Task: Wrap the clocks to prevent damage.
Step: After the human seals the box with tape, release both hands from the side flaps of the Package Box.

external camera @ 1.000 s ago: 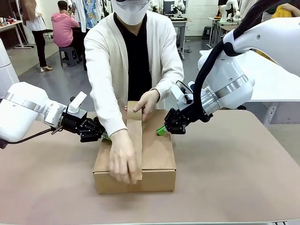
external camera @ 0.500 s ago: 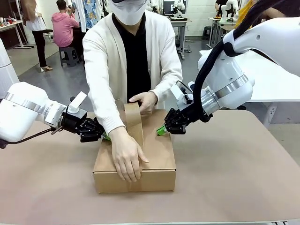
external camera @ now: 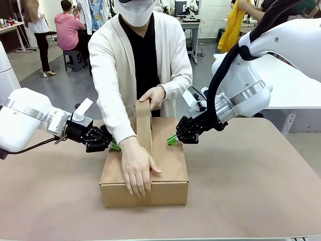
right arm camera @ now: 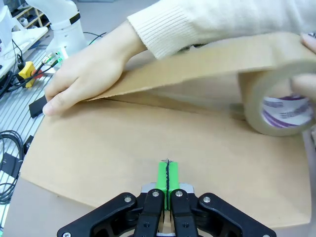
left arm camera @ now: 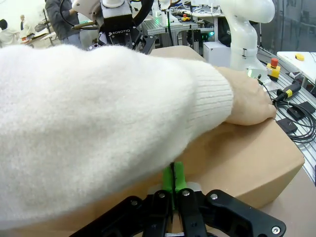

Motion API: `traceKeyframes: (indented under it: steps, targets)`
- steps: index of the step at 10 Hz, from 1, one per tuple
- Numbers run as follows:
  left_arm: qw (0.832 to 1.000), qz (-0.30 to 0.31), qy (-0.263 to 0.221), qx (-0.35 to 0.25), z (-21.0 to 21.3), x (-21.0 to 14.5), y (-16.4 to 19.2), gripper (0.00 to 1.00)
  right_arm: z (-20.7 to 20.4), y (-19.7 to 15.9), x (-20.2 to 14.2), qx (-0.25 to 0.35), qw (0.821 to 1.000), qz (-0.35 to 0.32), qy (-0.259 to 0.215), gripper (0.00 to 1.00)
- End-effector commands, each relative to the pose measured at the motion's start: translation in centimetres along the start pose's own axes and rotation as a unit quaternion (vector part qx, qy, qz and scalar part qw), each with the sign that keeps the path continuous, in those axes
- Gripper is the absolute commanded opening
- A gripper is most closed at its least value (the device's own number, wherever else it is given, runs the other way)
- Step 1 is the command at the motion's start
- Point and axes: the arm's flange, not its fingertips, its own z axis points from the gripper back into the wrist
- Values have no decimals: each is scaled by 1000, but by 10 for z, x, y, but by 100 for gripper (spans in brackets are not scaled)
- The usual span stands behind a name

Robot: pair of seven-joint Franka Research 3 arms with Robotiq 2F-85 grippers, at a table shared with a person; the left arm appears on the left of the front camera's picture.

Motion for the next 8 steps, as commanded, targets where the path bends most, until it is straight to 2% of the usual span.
traceKeyframes:
  steps: [1, 8]
  targets:
    - [1000, 1, 7, 4, -1, -5, 0, 1, -1, 0, -4, -1, 1000, 0, 3, 1]
    - [1000, 1, 7, 4, -1, -5, 0, 1, -1, 0, -4, -1, 1000, 0, 3, 1]
